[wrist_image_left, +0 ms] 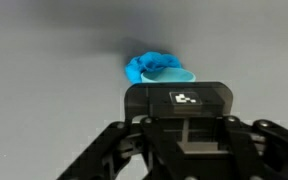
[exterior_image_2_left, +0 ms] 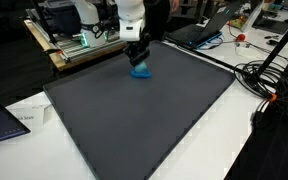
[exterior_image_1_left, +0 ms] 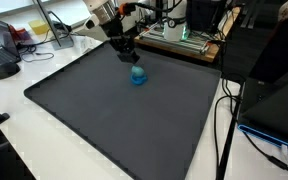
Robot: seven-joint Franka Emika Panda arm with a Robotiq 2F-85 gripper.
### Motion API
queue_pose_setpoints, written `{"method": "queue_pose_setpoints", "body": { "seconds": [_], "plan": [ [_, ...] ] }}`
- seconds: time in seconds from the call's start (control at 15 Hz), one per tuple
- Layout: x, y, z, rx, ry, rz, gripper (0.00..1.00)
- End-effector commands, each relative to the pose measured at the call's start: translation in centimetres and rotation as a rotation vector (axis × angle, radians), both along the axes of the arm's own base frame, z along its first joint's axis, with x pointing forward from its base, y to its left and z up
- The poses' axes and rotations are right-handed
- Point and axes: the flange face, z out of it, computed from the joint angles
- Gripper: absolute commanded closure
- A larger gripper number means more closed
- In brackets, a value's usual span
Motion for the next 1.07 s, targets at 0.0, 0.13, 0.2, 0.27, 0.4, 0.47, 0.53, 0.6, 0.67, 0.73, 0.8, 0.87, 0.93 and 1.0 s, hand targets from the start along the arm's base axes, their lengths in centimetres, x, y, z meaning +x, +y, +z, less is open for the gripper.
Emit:
{"method": "queue_pose_setpoints", "body": {
  "seconds": [0.0,0.13,0.2,0.27,0.4,0.47,0.53,0.6,0.67,0.73,0.8,0.87,0.93,1.0],
  "plan": [
    [1.5,1.3,-3.1,0.001,-0.021,0.037,0.79],
    [1.8,1.3,-3.2,-0.003,-0.033,0.042,0.79],
    [2.0,1.3,-3.2,0.001,-0.040,0.043,0.79],
    [2.1,1.3,-3.2,-0.002,-0.052,0.046,0.79],
    [2.4,1.4,-3.3,-0.003,-0.065,0.050,0.79],
    [2.5,1.4,-3.3,-0.006,-0.075,0.046,0.79],
    [2.6,1.3,-3.3,-0.012,-0.083,0.037,0.79],
    [2.7,1.2,-3.2,-0.015,-0.091,0.031,0.79],
    [2.8,1.1,-3.1,-0.023,-0.104,0.021,0.79],
    [3.0,1.0,-3.1,-0.026,-0.115,0.012,0.79],
    [3.1,0.9,-2.9,-0.031,-0.135,0.004,0.79],
    [3.2,0.8,-2.8,-0.034,-0.145,-0.002,0.79],
    [3.3,0.8,-2.8,-0.031,-0.154,-0.009,0.79],
    [3.3,0.8,-2.8,-0.034,-0.163,-0.014,0.79]
  ]
}}
